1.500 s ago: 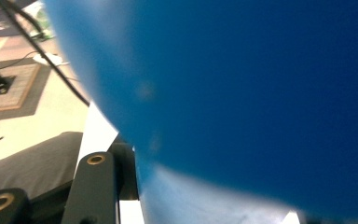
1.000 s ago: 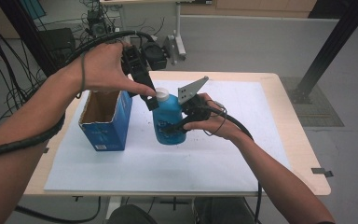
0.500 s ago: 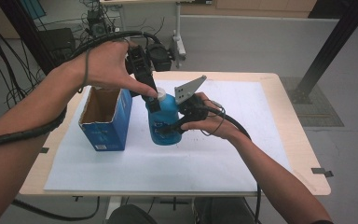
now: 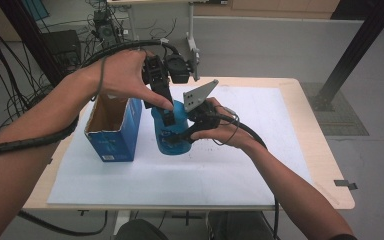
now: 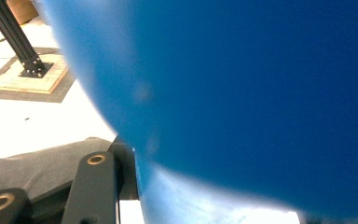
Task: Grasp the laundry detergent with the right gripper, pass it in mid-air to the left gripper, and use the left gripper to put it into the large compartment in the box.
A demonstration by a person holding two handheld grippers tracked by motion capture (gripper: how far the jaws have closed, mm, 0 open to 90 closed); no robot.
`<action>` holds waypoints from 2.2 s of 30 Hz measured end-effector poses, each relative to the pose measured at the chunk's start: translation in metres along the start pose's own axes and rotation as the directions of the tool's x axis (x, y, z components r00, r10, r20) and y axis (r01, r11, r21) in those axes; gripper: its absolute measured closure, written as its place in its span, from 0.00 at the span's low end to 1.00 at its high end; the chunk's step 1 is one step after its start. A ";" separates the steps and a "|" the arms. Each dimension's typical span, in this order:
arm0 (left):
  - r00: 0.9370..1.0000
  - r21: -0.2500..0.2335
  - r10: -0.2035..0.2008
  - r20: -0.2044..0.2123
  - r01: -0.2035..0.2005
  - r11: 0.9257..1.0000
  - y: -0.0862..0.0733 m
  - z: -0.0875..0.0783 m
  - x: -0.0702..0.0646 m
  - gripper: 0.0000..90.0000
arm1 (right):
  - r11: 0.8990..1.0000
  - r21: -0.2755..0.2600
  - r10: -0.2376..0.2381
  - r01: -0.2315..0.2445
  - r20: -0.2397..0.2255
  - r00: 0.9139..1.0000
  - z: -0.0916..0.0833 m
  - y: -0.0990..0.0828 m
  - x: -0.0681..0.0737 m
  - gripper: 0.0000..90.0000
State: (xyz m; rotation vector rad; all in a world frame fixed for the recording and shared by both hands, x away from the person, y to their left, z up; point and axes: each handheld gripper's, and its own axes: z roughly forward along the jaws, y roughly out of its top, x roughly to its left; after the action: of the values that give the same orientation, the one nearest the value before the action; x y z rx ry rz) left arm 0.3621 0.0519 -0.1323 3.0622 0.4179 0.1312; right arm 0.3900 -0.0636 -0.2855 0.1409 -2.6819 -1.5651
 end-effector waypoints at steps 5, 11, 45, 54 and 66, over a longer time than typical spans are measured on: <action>1.000 0.008 0.003 -0.001 -0.003 1.000 0.003 0.003 -0.001 0.06 | 1.000 -0.011 -0.008 0.008 0.005 1.000 -0.004 0.003 0.002 0.50; 1.000 0.018 0.008 -0.001 -0.008 1.000 0.005 0.007 -0.001 0.06 | 1.000 -0.015 -0.016 0.016 0.008 1.000 -0.005 0.005 0.004 0.50; 1.000 0.065 0.025 -0.016 -0.024 0.998 0.011 0.016 -0.001 0.06 | 0.999 -0.037 -0.009 0.009 0.015 1.000 -0.009 0.007 0.005 0.50; 0.999 0.071 0.031 -0.018 -0.030 0.997 0.012 0.017 -0.002 0.06 | 0.999 -0.037 -0.013 0.014 0.018 1.000 -0.009 0.007 0.005 0.50; 0.999 0.081 0.033 -0.016 -0.031 0.996 0.010 0.018 -0.002 0.07 | 0.999 -0.044 -0.002 0.002 0.008 1.000 -0.009 0.008 0.006 0.50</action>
State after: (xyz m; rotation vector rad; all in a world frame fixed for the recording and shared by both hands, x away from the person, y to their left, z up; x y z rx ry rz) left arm 0.3651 0.0407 -0.1499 3.1508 0.3844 0.1459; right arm 0.3840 -0.0684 -0.2739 0.1361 -2.6523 -1.6268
